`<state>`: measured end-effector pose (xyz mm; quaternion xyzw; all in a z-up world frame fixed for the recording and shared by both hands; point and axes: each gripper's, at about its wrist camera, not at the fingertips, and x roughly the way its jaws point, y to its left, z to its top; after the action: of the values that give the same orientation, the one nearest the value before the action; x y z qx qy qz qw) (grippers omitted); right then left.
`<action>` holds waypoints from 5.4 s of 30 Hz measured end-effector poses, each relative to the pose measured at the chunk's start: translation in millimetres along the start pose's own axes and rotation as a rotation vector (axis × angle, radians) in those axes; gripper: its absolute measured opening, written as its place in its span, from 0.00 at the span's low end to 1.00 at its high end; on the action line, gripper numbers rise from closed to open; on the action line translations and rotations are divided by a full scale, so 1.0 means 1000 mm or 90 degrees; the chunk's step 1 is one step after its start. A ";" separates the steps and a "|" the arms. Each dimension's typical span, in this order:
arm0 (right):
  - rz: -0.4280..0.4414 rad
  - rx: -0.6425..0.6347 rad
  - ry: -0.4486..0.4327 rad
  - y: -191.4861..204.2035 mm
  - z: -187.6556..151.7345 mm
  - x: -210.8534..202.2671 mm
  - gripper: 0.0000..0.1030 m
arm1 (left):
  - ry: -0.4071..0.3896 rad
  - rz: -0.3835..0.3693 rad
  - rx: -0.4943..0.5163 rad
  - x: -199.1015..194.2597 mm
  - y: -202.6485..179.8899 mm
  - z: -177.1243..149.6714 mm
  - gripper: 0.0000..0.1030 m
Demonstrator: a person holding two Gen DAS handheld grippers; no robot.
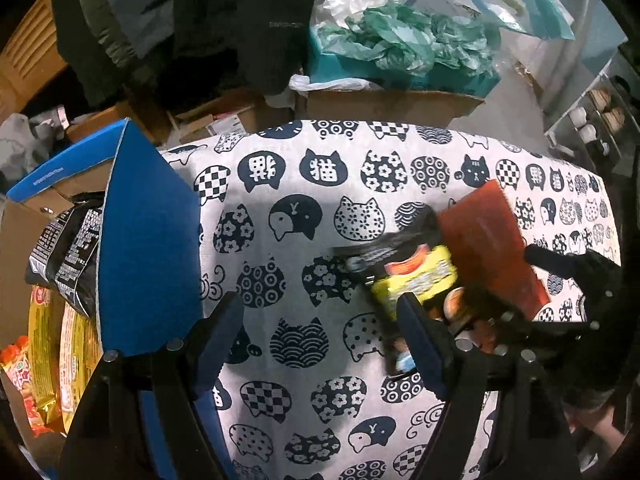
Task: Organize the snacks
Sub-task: 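Grasp the red bag with the right tool while the left grasps the cartoon-printed packet, then carry both packets over the box and release them inside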
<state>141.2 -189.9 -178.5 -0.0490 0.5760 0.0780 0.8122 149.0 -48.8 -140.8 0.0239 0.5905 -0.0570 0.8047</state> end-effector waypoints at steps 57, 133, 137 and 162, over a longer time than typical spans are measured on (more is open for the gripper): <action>0.032 0.078 0.029 -0.055 -0.058 0.001 0.40 | 0.022 -0.011 0.051 0.039 -0.047 -0.020 0.53; 0.154 -0.141 -0.081 0.224 0.008 -0.129 0.36 | -0.159 0.085 -0.074 -0.136 0.199 -0.099 0.54; 0.168 -0.148 -0.064 0.239 0.013 -0.120 0.36 | -0.146 0.095 -0.089 -0.130 0.209 -0.102 0.54; 0.204 -0.166 -0.094 0.264 0.010 -0.128 0.68 | -0.198 0.121 -0.115 -0.172 0.215 -0.129 0.83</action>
<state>60.4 62.1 -51.7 -0.0558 0.5002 0.2835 0.8162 2.0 188.7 -22.0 -0.0018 0.4568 0.0694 0.8869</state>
